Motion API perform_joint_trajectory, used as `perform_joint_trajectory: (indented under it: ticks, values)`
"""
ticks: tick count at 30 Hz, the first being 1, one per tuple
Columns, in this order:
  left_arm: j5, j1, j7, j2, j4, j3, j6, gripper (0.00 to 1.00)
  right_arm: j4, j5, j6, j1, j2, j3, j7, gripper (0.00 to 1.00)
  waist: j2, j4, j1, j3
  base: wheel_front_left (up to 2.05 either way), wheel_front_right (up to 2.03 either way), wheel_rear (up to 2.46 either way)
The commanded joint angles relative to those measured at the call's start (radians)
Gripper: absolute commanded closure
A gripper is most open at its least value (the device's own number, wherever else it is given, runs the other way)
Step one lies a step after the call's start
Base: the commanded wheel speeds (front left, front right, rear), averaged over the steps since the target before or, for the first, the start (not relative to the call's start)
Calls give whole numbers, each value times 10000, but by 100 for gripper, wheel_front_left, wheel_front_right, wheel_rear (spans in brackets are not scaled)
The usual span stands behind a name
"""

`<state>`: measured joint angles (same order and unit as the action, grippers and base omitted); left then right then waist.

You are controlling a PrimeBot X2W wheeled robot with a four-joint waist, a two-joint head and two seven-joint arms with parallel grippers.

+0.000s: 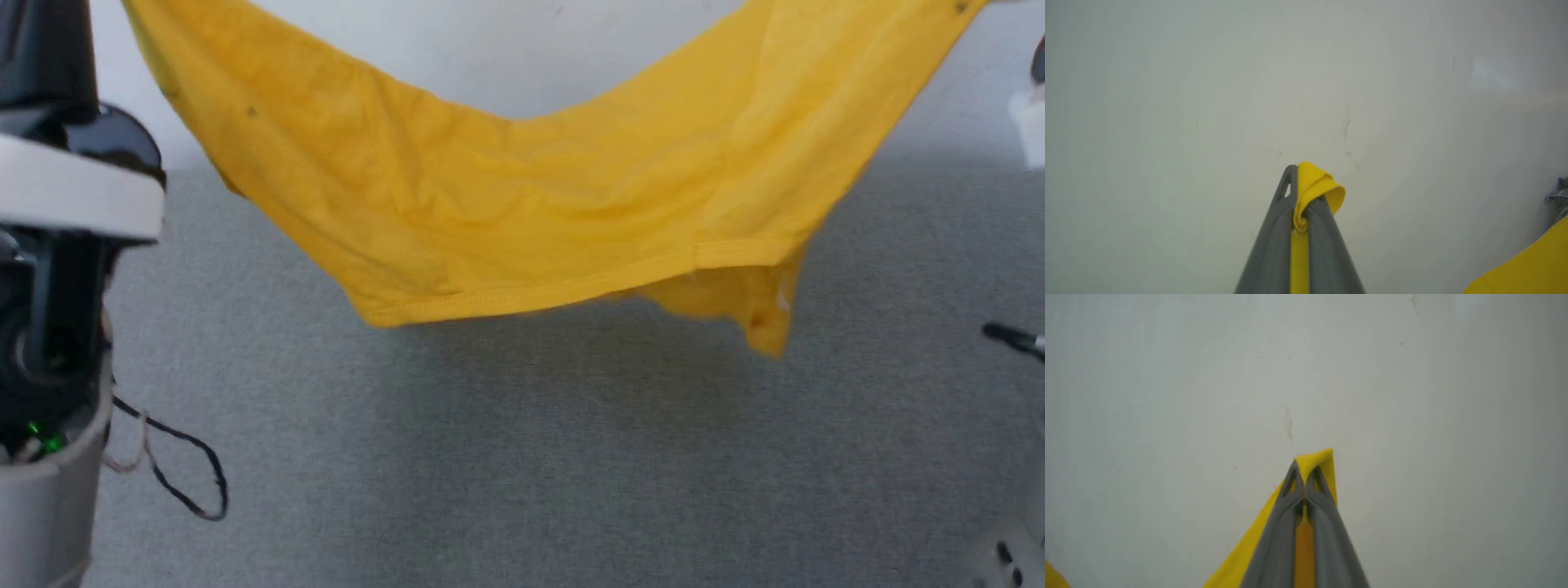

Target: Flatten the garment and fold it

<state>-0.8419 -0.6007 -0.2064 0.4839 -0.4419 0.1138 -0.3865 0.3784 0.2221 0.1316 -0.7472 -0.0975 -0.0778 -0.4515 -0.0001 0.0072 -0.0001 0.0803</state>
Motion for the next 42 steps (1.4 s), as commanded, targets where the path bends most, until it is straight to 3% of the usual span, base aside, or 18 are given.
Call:
perform_joint_trajectory:
  ticks: [1, 6, 10, 16, 23, 30, 38, 42]
  values:
    - [-5, -386, -221, 75, -46, 50, -94, 100, -56, 92, -9, -372, -80, 40, -166, 100, 1, -321, 1, -178, 0, 0, 0]
    - [-291, -1455, -1136, 118, 346, 185, -466, 100, -554, 402, -9, -1567, -12, -202, -870, 100, 1, -505, 1, 22, 0, 0, 0]
    - [-263, -2158, -1662, 136, 1152, 483, -678, 100, -1632, 292, -9, -2315, -2, -399, -1241, 100, 1, -668, 1, 452, 0, 0, 0]
    - [391, -3689, -1728, -20, 2963, 1101, -855, 100, -3657, -504, -9, -3624, -40, -223, -803, 100, 1, -883, 1, 1484, 0, 0, 0]
    - [1055, -6009, -938, -310, 5013, 1285, -546, 100, -5574, -1509, -9, -5715, 117, -200, 360, 100, 1, -1037, 1, 2659, 0, 0, 0]
    - [900, -7566, 589, -925, 6379, 827, 123, 100, -6977, -2248, -9, -7169, 182, -370, 1372, 100, 1, -938, 1, 3481, 0, 0, 0]
    - [273, -6886, 1080, -939, 6691, 502, 1006, 100, -7311, -2006, -9, -6646, -45, -150, 1864, 100, 1, -779, 1, 3916, 0, 0, 0]
    - [89, -5926, 865, -769, 6223, 497, 1072, 100, -6818, -1545, -9, -5958, -296, -8, 1819, 100, 1, -633, 1, 3856, 0, 0, 0]
